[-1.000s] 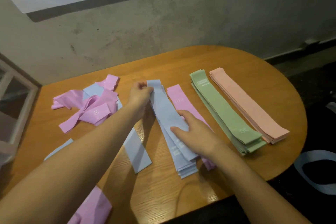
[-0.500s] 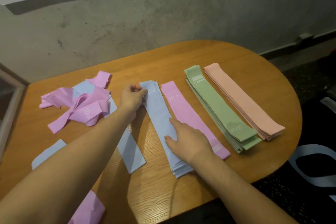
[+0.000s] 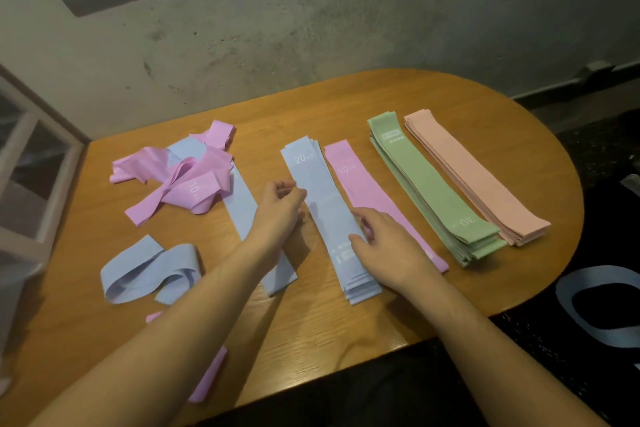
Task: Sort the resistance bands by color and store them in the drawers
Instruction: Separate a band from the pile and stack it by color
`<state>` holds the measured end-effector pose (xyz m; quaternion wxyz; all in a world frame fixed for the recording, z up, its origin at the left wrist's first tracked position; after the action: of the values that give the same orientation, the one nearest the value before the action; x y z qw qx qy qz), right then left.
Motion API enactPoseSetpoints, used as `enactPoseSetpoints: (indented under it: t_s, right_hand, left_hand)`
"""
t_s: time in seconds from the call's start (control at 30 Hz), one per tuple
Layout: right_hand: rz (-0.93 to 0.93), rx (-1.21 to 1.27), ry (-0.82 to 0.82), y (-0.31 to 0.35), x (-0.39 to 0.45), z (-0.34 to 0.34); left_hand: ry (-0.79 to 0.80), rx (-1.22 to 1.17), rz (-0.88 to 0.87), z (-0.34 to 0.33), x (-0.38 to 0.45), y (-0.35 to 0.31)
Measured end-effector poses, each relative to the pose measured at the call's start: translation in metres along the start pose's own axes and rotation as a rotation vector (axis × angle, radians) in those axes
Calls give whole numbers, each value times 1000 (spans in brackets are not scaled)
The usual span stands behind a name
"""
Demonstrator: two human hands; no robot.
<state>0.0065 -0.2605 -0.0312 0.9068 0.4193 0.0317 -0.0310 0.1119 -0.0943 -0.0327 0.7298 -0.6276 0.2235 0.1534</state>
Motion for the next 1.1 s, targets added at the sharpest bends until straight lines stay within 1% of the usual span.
enactPoseSetpoints:
  t_s: [0.13, 0.23, 0.4, 0.53, 0.8, 0.97, 1.1]
  right_hand:
    - [-68, 279, -30, -4, -10, -6]
    - [-86, 407, -56, -3, -15, -12]
    - [-93, 414, -37, 3, -22, -19]
    - [-94, 478, -60, 4, -19, -17]
    - [-84, 531, -131, 18, 22, 2]
    - [-101, 545, -128, 32, 67, 5]
    - [-111, 527, -129, 33, 94, 1]
  left_hand:
    - [86, -87, 55, -15, -28, 23]
    - [122, -87, 84, -25, -39, 36]
    - [168, -148, 102, -36, -46, 47]
    - [162, -119, 76, -32, -43, 47]
    - [43, -155, 43, -7, 6, 12]
    - [-32, -136, 34, -6, 35, -15]
    - [-15, -131, 27, -18, 42, -28]
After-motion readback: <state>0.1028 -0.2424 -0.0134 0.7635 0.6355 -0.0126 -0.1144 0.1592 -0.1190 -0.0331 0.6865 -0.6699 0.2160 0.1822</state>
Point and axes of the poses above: each hand's wrist, its own x-axis towards the middle knuckle, its own z-axis out of the back of the hand, y = z × x, the point moved 4 cm from there along x, towards the middle knuckle, and after that the axes turned 11 degrees about z, right-handed, at the moved point
